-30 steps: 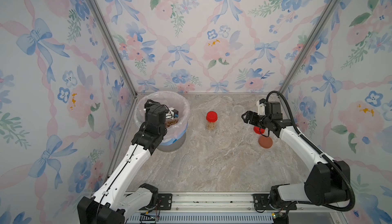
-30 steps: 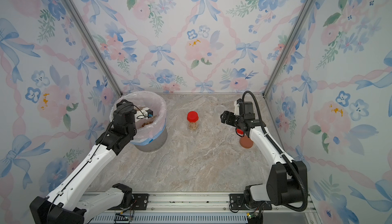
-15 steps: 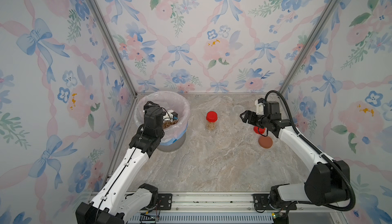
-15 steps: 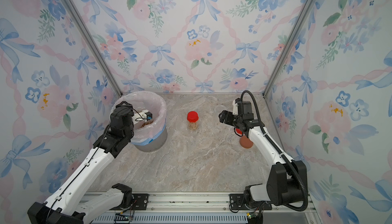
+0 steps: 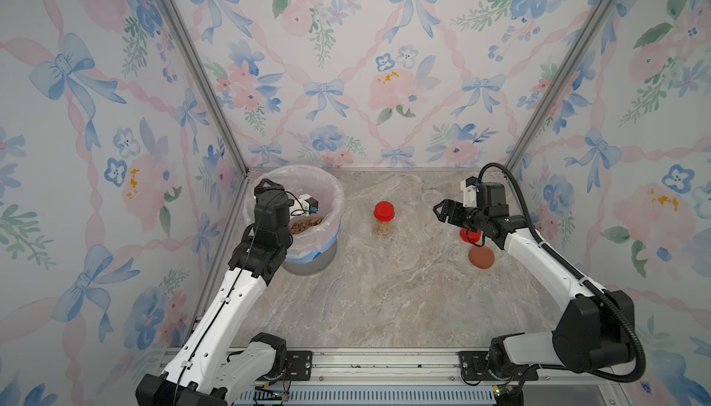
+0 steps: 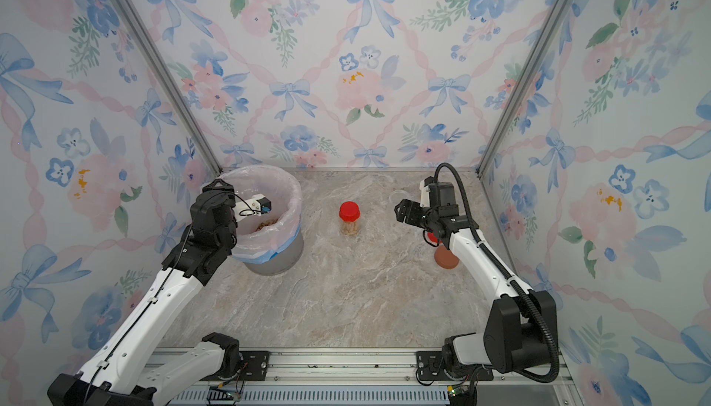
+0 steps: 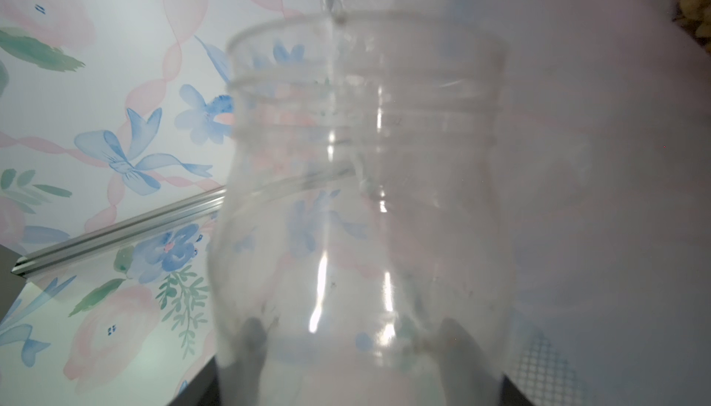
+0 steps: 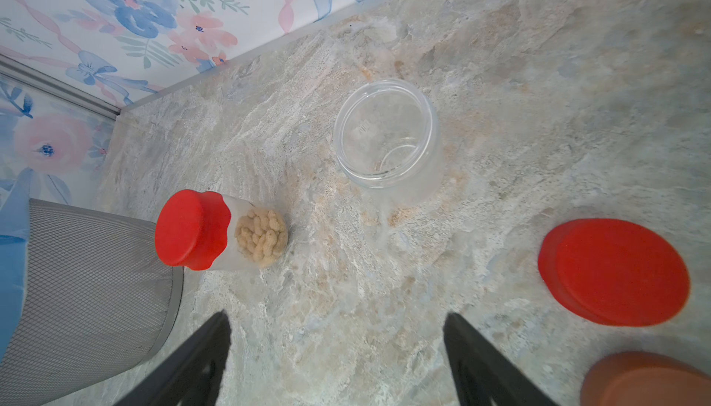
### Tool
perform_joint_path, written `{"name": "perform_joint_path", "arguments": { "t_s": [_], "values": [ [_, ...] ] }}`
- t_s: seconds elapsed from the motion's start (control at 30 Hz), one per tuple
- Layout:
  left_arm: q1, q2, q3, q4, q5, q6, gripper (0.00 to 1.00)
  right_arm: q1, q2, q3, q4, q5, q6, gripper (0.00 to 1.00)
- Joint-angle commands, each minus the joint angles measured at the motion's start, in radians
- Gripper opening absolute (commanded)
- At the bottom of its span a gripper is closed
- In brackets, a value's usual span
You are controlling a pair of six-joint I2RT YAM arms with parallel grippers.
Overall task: Empty moldy peanuts from jars
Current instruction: Pour the moldy peanuts from the jar into the trash bin, then place the jar at the center of the board.
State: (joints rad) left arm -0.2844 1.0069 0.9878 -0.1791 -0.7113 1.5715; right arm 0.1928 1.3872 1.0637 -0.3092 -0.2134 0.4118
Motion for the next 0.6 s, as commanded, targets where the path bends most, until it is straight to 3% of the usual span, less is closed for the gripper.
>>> {"name": "perform_joint_path", "arguments": {
  "t_s": [0.0, 0.1, 0.23, 0.33, 0.47, 0.57],
  "values": [
    [-0.032, 0.01, -0.007, 0.036, -0.014, 0.0, 0.02, 0.009, -0.006, 0.027, 0.001, -0.003, 0.002, 0.89],
    [-0.056, 0.016, 0.037, 0.04, -0.046, -0.01, 0.04, 0.013, 0.008, 0.039, -0.006, -0.01, 0.0, 0.89],
    [-0.07, 0.012, 0.108, 0.039, -0.013, -0.137, 0.03, 0.021, 0.022, 0.055, -0.021, -0.044, -0.005, 0.89],
    [-0.16, 0.021, 0.183, 0.041, 0.015, -0.323, 0.03, 0.022, 0.026, 0.079, -0.048, -0.106, -0.015, 0.89],
    [-0.356, 0.057, 0.289, 0.046, 0.107, -0.633, 0.06, 0.014, -0.012, 0.098, -0.07, -0.218, -0.025, 0.89],
    [-0.428, 0.086, 0.312, 0.103, 0.283, -0.899, 0.11, 0.004, -0.073, 0.091, -0.072, -0.297, -0.024, 0.89]
  ]
}}
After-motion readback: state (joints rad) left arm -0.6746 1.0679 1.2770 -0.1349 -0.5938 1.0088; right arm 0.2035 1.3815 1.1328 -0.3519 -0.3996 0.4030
